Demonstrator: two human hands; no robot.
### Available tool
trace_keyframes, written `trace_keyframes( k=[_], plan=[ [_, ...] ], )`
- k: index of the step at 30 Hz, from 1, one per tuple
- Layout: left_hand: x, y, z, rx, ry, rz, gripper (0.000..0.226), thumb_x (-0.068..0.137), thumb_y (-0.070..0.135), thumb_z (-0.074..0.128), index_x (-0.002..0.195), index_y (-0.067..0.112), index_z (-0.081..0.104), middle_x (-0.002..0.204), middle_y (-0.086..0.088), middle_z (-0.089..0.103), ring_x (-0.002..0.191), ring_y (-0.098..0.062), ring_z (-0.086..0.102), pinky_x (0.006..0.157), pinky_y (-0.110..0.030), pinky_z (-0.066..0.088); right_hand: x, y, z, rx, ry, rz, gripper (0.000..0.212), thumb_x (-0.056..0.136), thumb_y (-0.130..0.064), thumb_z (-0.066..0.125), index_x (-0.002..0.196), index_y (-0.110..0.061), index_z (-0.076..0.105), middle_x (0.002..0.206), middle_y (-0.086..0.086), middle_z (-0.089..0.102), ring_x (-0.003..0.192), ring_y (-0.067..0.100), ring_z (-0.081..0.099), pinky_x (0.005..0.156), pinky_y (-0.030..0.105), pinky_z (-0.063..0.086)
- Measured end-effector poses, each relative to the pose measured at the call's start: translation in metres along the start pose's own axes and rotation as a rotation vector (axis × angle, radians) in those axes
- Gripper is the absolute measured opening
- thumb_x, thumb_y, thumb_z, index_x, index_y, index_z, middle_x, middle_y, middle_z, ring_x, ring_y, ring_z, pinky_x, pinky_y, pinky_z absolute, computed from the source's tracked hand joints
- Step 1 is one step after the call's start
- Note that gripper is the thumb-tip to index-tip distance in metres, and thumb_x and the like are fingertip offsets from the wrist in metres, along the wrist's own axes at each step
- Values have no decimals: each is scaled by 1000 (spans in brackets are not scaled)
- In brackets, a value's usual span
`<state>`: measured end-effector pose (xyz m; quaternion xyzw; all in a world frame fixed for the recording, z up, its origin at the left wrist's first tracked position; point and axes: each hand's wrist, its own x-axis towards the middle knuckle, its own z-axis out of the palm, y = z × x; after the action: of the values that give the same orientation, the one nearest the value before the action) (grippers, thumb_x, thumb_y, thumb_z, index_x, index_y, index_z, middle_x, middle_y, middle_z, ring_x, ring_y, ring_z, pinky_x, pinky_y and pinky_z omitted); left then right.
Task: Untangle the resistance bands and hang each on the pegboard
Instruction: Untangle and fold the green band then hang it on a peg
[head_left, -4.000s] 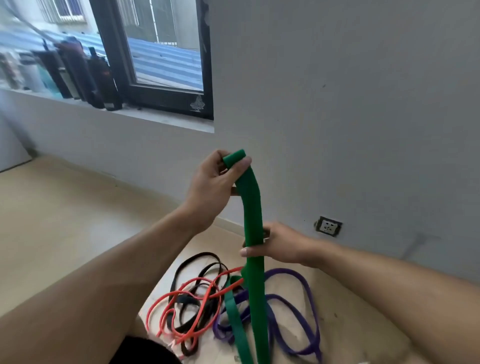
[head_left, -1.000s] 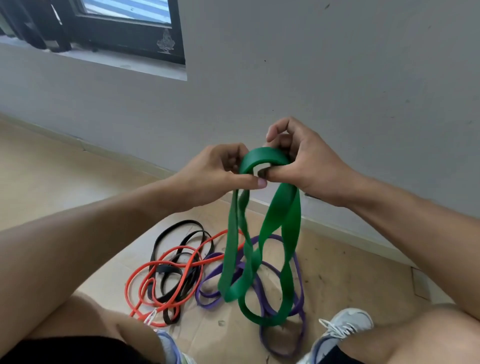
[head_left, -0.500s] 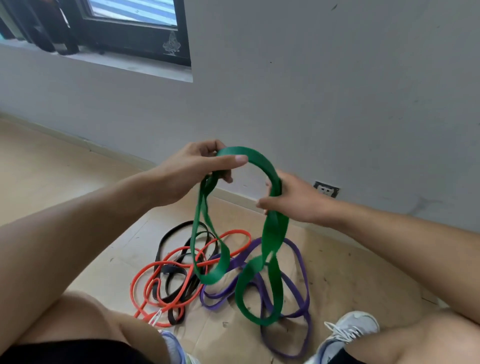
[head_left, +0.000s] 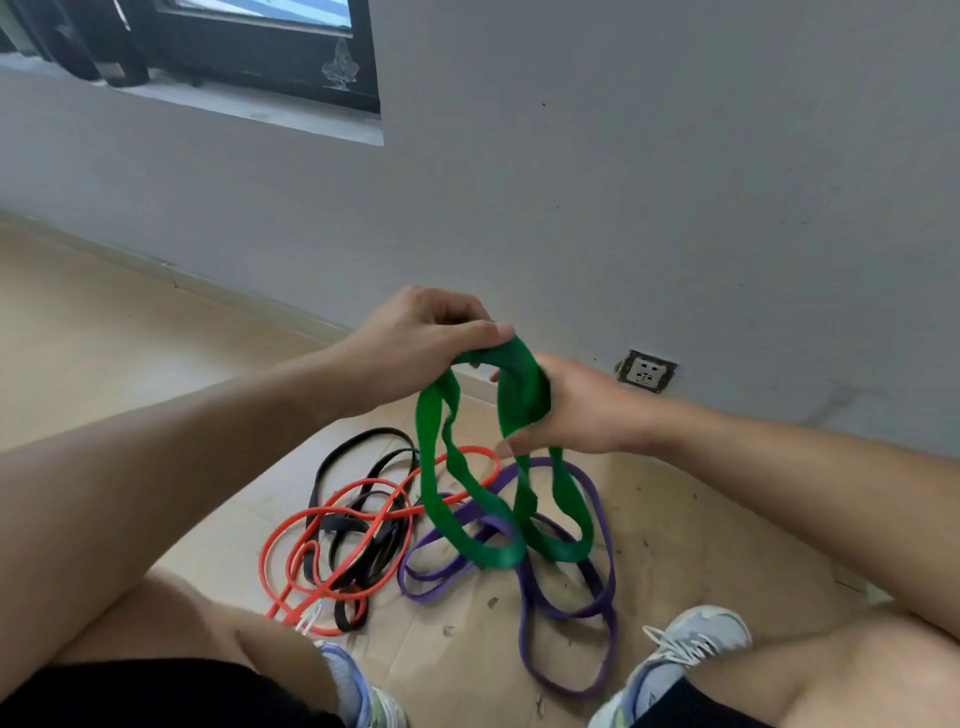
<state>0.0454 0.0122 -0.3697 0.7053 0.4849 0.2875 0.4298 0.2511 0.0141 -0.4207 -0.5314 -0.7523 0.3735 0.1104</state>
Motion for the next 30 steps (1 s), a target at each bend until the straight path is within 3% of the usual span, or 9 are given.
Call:
trace_keyframes(
  k=[2, 7, 9, 12, 15, 18, 22, 26, 30],
  plan=[
    [-1, 4, 0, 51, 34, 40, 27, 94, 41, 69, 82, 17, 76, 70, -11, 66, 63, -16, 58, 65, -34, 42, 5, 19, 10, -52, 13, 42, 42, 75, -36, 91, 108, -28, 66, 101, -7, 72, 94, 15, 68, 83, 32, 57],
    [-1, 5, -5, 184, 78, 60, 23, 99, 40, 61, 87, 25, 73, 70, 4, 66, 61, -5, 54, 60, -21, 40, 16, 59, 16, 85, 79, 204, 12, 99, -25, 69, 108, -20, 75, 104, -5, 73, 101, 16, 67, 84, 25, 53],
    [1, 0, -10, 280, 101, 48, 21, 102, 38, 57, 92, 25, 70, 74, 4, 64, 63, -6, 51, 57, -21, 38, 19, 67, 13, 239, 95, 268, 13, 102, -23, 64, 109, -18, 74, 107, 2, 76, 105, 21, 70, 99, 42, 55],
    [9, -14, -22, 370, 208, -29, 21, 103, 35, 55, 99, 20, 68, 87, -7, 64, 72, -15, 51, 61, -25, 40, 17, 69, 0, 445, 51, 315, 20, 105, -26, 59, 113, -11, 68, 100, 8, 78, 99, 23, 75, 103, 48, 55],
    [16, -37, -36, 355, 314, -148, 21, 103, 33, 54, 103, 17, 68, 92, -10, 63, 72, -17, 51, 58, -27, 40, 10, 69, -16, 499, -100, 283, 30, 96, -34, 70, 111, -8, 67, 86, 5, 72, 85, 21, 72, 92, 41, 59],
    [18, -56, -44, 303, 371, -263, 21, 103, 32, 55, 107, 16, 68, 93, -9, 61, 70, -16, 52, 56, -27, 39, 0, 69, -20, 304, -279, 300, 28, 82, -20, 86, 105, -14, 71, 90, -4, 78, 86, 12, 75, 76, 22, 56],
    [19, -64, -40, 273, 344, -299, 22, 103, 33, 56, 107, 16, 69, 96, -9, 63, 74, -21, 59, 59, -28, 45, 1, 79, -12, -182, -104, 330, 14, 82, -9, 80, 86, -13, 68, 80, 3, 70, 80, 19, 70, 65, 28, 54],
    [23, -59, -37, 279, 399, -304, 22, 104, 32, 53, 109, 15, 66, 88, -4, 56, 70, -15, 52, 55, -28, 39, 4, 86, -17, -53, 69, 327, 13, 83, -7, 73, 93, -9, 64, 84, 8, 64, 75, 18, 63, 65, 30, 51],
    [22, -67, -48, 254, 493, -368, 26, 105, 29, 53, 117, 10, 66, 107, -12, 59, 77, -19, 53, 71, -33, 41, -1, 93, -24, 159, -41, 325, 28, 85, -18, 81, 110, -15, 68, 102, 8, 76, 88, 20, 73, 76, 30, 57]
  ],
)
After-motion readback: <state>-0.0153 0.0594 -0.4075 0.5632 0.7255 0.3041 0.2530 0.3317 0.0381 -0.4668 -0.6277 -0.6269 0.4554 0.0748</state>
